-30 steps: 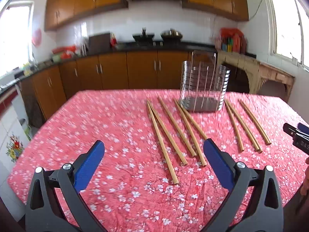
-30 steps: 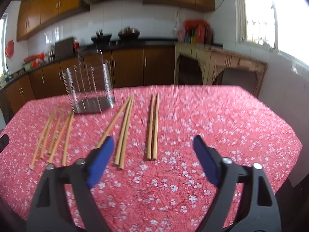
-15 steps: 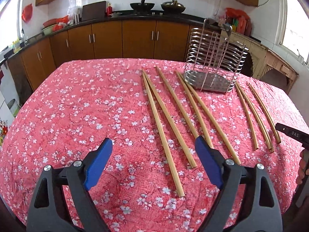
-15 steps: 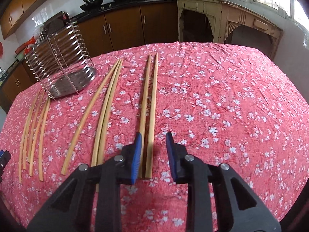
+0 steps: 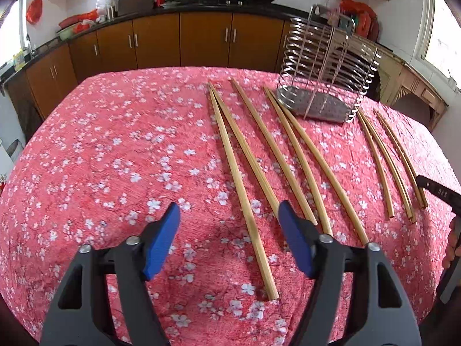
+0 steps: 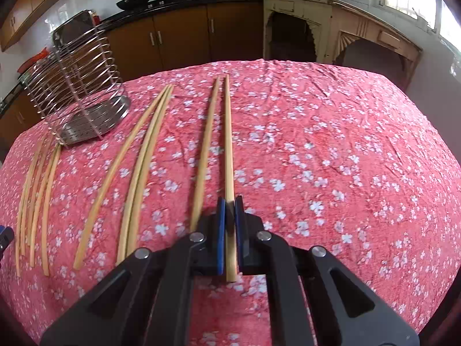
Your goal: Organize utensils
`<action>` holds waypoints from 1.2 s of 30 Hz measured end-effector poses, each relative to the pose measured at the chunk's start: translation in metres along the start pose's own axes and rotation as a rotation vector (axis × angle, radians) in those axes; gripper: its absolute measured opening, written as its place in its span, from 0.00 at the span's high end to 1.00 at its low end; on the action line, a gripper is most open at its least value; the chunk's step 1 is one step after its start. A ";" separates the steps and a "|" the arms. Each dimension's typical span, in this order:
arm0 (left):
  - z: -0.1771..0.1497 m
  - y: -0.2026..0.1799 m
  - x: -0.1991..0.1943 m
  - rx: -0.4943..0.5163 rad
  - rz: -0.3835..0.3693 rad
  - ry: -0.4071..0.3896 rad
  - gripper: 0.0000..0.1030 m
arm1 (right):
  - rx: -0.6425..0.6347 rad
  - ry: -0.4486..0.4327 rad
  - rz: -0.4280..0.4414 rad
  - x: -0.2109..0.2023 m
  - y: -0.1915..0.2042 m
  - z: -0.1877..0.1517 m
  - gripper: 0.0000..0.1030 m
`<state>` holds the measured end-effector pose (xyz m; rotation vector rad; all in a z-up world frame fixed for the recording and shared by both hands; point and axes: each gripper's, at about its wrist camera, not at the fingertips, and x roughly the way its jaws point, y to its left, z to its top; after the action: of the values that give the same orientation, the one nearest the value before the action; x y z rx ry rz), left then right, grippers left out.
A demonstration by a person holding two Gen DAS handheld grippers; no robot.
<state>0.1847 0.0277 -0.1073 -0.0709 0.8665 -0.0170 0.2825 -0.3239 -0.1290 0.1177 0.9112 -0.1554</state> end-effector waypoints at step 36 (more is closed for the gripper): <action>0.022 0.061 0.007 0.039 0.027 -0.007 0.35 | 0.008 -0.025 0.011 -0.014 -0.021 -0.007 0.67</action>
<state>0.2047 0.0899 -0.1029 -0.0222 0.8598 -0.0083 0.2646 -0.3421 -0.1229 0.1276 0.8851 -0.1498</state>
